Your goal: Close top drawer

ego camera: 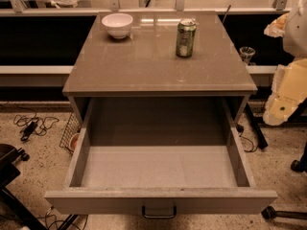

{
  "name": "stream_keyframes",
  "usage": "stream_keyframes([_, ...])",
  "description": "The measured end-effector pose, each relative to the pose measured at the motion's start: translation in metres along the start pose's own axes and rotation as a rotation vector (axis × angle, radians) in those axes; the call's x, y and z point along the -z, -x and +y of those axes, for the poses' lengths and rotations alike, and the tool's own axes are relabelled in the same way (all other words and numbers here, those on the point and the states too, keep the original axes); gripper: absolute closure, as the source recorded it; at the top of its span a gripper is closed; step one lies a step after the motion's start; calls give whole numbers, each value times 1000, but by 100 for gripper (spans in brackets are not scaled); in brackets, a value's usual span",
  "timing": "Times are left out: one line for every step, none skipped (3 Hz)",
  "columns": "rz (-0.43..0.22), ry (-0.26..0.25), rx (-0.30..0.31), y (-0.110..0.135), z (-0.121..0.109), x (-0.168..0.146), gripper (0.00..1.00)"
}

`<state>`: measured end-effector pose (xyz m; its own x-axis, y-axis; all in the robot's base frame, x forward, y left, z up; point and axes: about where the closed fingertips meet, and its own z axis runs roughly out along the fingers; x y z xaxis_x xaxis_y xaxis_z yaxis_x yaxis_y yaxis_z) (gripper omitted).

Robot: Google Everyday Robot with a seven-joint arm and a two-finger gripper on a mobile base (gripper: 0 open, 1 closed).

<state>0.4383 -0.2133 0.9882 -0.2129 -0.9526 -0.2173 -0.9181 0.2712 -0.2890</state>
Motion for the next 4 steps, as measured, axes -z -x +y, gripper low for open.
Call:
stream_keyframes([0,0,0,0,0,0,0])
stream_keyframes([-17,-7,-9,-12,11,-5,0])
stream_keyframes([-56,-28,-29,-35,40,-13,16])
stream_keyframes([-129,-67,-76,-77,102,-40,47])
